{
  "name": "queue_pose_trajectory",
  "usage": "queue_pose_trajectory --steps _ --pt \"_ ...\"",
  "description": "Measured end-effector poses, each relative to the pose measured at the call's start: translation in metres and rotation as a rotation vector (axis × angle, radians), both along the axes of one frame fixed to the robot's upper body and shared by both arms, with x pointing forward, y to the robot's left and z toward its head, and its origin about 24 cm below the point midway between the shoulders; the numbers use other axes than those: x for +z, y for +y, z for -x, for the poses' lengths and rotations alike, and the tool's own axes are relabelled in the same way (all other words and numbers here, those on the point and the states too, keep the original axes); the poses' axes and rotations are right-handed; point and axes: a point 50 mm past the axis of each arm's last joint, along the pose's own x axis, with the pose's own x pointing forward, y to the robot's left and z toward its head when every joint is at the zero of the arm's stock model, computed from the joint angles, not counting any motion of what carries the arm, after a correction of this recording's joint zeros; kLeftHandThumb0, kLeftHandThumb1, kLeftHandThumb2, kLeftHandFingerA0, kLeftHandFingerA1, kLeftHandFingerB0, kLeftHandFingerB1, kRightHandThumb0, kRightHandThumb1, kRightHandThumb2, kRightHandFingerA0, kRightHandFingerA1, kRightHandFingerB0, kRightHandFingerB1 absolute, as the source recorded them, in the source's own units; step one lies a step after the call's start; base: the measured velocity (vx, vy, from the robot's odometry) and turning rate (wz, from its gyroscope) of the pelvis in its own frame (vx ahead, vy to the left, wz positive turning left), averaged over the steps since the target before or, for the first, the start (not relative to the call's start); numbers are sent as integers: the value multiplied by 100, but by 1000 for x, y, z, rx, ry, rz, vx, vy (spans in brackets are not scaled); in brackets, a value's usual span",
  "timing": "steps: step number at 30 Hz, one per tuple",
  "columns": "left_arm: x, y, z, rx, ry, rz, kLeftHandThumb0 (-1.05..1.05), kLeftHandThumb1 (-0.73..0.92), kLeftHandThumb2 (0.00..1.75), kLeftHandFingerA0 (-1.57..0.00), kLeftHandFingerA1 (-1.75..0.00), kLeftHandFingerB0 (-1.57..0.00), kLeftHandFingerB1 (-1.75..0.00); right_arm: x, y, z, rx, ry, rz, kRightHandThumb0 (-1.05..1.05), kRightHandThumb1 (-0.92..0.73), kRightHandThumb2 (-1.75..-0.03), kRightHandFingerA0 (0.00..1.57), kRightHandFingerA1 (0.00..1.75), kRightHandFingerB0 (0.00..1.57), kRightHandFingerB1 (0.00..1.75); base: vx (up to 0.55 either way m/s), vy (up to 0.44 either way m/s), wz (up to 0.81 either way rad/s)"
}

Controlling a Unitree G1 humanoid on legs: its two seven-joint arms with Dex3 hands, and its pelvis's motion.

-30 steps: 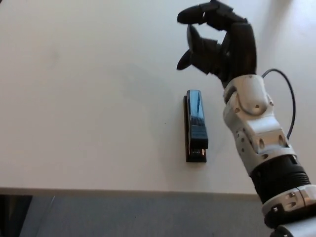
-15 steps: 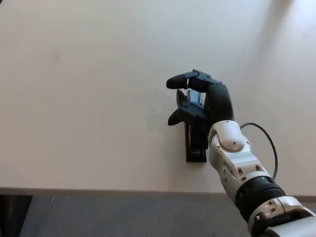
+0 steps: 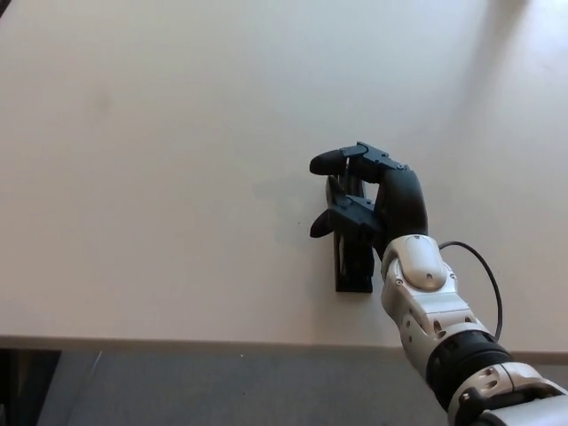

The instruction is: The robot uses its right hand to press on the stapler that is in the middle of the desk

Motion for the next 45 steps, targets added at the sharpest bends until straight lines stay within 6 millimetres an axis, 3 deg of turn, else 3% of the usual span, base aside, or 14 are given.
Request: queue_pose_trajectory --steps 4,5,6,7,17,24,25,26,37,45 --pt "0 0 1 -1 -1 -3 -46 92 88 0 -10 0 -12 -4 -1 3 -3 -4 -2 -9 -73 -80 120 124 79 115 0 0 0" --pt "-2 1 5 0 8 -4 -59 86 103 0 -16 0 -17 -5 -1 4 -2 -10 0 -10 -72 -85 121 124 79 117 0 0 0" --pt "-4 1 10 3 21 -2 -59 86 102 0 -16 0 -17 -6 -2 5 -1 -16 1 -10 -68 -91 122 124 81 117 0 0 0" --pt "-8 1 17 8 40 0 -44 92 89 0 -11 0 -13 -7 -2 7 0 -25 3 -13 -71 -85 121 122 81 118 0 0 0" --pt "-35 2 90 55 228 22 -42 92 90 0 -12 0 -14 -18 -5 23 1 -103 7 -10 -70 -86 121 124 81 118 0 0 0" --pt "-44 -3 120 70 303 37 -42 92 90 0 -12 0 -14 -22 -5 32 5 -144 7 -10 -70 -86 121 124 81 118 0 0 0" --pt "-45 -3 123 70 309 39 -42 92 90 0 -12 0 -14 -22 -5 33 6 -148 6 -10 -70 -86 121 124 81 118 0 0 0" --pt "-45 -4 126 71 315 40 -61 89 111 0 -26 0 -23 -23 -5 34 6 -152 6 -16 -77 -71 122 126 77 120 0 0 0" --pt "-46 -6 141 49 332 42 -62 88 110 0 -26 0 -23 -37 -2 52 24 -170 4 -16 -78 -69 122 125 77 120 0 0 0" --pt "-44 -7 124 17 280 42 -62 88 110 0 -26 0 -23 -38 -2 55 16 -182 0 -16 -78 -69 122 125 77 120 0 0 0"
